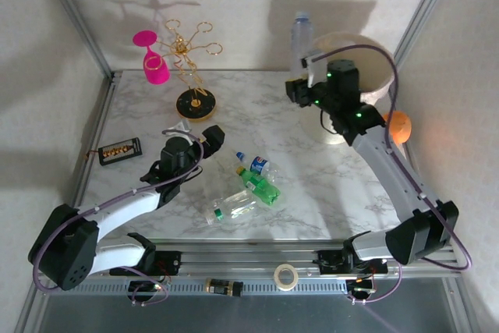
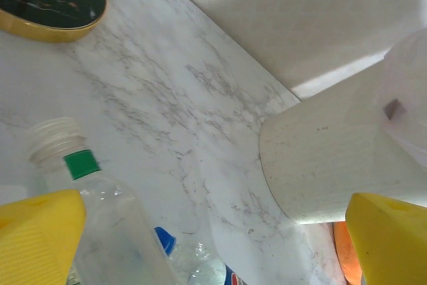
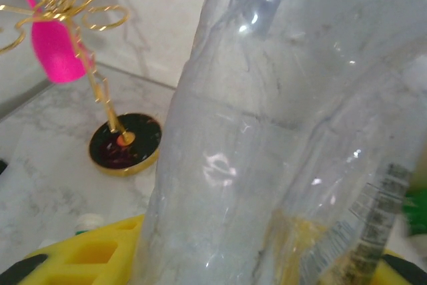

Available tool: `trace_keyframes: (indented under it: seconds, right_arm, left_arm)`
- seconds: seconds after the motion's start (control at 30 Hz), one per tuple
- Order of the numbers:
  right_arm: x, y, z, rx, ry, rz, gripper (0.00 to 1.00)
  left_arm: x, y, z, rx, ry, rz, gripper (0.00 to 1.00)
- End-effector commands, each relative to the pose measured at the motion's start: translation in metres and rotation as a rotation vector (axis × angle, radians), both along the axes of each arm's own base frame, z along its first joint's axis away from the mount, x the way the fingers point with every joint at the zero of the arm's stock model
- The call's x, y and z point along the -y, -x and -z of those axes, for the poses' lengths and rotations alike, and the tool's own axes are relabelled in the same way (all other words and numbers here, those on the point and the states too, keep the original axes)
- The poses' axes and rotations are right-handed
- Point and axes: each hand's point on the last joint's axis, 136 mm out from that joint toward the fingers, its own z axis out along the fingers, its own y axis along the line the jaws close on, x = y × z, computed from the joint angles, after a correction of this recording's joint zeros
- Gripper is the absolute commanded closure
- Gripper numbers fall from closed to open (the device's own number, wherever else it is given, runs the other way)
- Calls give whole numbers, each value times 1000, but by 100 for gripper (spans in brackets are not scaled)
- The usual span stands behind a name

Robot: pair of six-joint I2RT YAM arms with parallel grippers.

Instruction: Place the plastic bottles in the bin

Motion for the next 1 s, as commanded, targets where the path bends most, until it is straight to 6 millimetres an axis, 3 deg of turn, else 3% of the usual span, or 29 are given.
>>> trace_keyframes:
  seconds: [0.0, 0.23, 0.57, 0.7, 0.83, 0.97]
  right_arm:
    - [28, 4, -18, 3, -53, 66, 65]
    - [83, -1, -24, 14, -60, 224, 64]
    - [127, -25, 11, -74, -90, 354, 63]
    - [135, -37, 24, -105, -110, 365, 60]
    - [134, -43, 30, -118, -121, 365, 51]
    - [139, -45, 28, -100, -124, 394, 21]
  left_arm:
    - [5, -5, -13, 41, -42, 4, 0]
    - [5, -3, -14, 44, -60, -2, 0]
    - [-6, 4, -12, 41, -82, -32, 0]
    - [-6, 5, -12, 41, -82, -33, 0]
    - [-7, 5, -12, 40, -85, -35, 0]
    - [-9, 6, -11, 40, -89, -43, 0]
